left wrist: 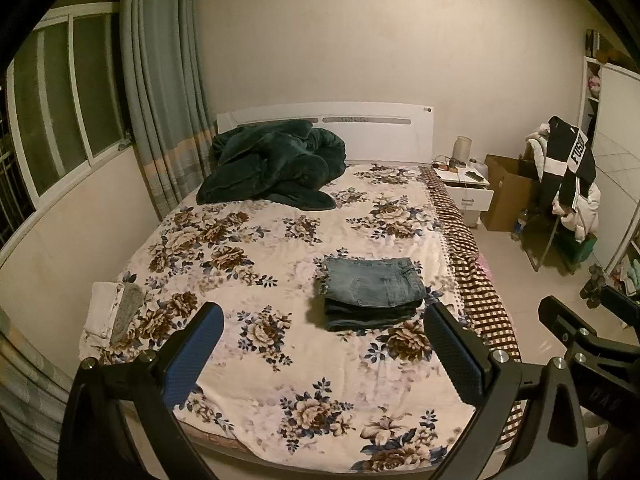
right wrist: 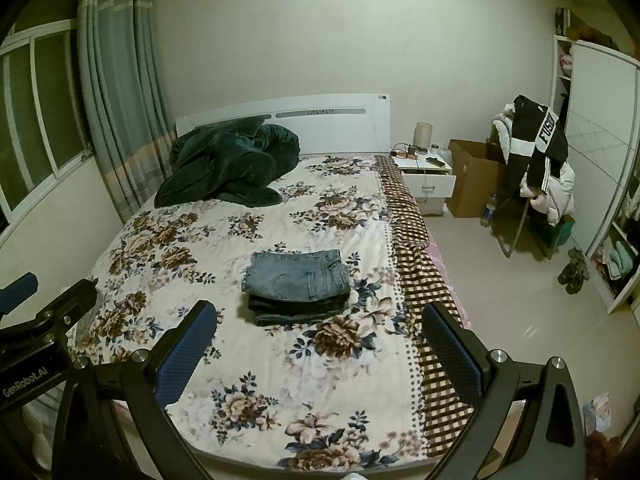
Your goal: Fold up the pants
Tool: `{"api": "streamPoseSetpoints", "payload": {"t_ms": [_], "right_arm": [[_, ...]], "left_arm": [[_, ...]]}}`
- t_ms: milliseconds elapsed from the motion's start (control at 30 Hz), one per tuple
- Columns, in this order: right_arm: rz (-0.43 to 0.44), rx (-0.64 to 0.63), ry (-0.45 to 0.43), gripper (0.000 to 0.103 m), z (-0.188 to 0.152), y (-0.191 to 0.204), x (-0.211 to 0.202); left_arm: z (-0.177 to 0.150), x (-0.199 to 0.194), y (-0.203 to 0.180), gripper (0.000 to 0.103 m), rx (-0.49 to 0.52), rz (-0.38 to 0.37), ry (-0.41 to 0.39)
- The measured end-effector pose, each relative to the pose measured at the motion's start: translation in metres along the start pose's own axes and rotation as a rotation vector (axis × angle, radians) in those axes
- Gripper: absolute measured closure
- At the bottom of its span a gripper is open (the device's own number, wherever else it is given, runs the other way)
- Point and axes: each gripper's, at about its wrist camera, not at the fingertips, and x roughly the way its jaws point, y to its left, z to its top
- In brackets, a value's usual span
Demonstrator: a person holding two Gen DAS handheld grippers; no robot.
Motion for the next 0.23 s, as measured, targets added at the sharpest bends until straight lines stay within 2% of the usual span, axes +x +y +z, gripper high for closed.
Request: {"api": "streamPoseSetpoints", "payload": {"t_ms": [233], "right_arm": [[0.003, 0.000, -0.001, 0.000, 0.0009, -0.0007, 0.0001]], "left_arm": [[-0.0020, -0.0026, 0.0059, 0.001, 0.019, 0.017, -0.036]]}}
